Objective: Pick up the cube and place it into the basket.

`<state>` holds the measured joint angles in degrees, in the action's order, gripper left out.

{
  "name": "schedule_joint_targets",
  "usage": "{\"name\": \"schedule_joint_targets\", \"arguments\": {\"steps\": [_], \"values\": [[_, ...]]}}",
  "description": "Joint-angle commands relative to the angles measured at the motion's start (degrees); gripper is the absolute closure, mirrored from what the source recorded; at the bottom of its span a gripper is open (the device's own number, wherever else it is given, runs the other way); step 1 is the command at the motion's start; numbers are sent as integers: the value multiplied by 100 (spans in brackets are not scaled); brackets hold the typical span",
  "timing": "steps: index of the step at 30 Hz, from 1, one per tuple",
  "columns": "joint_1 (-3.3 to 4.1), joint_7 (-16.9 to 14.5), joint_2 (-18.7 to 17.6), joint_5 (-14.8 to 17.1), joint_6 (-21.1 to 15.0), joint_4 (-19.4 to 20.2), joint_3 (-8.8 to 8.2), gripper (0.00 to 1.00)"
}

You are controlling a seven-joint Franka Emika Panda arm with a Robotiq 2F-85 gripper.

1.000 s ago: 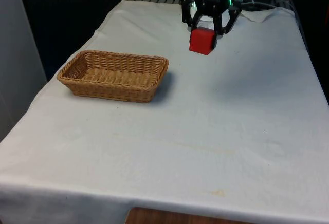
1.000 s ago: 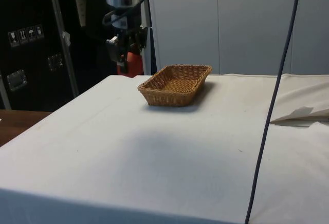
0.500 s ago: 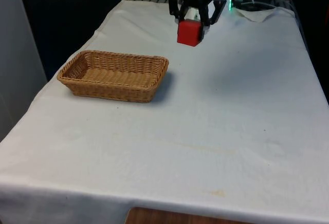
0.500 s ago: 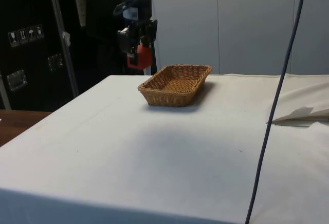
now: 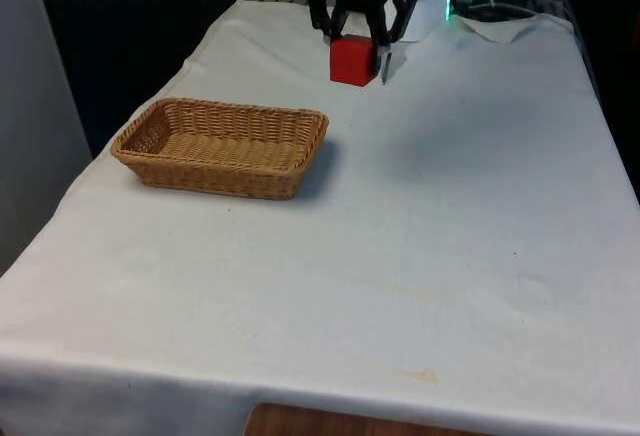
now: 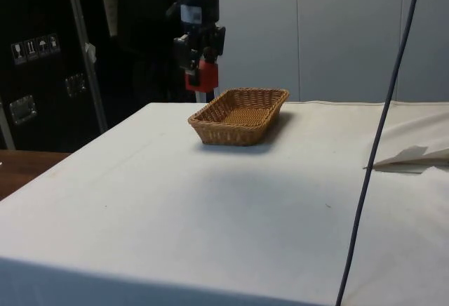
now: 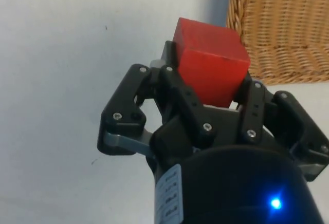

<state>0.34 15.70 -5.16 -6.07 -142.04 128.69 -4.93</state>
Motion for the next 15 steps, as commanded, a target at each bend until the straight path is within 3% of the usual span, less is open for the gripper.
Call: {"name": "schedule_joint_targets", "arguments": {"steps": [1, 3, 4, 12, 13, 15], "values": [[-23, -149, 46, 155, -86, 74, 11, 100], [-6, -132, 6, 92, -6, 23, -40, 100], [-34, -286, 57, 246, -86, 103, -29, 100], [-40, -888, 103, 596, -69, 212, -246, 100], [-17, -751, 46, 470, -6, 138, -252, 100], [-46, -1020, 115, 659, -69, 241, -304, 100]]}}
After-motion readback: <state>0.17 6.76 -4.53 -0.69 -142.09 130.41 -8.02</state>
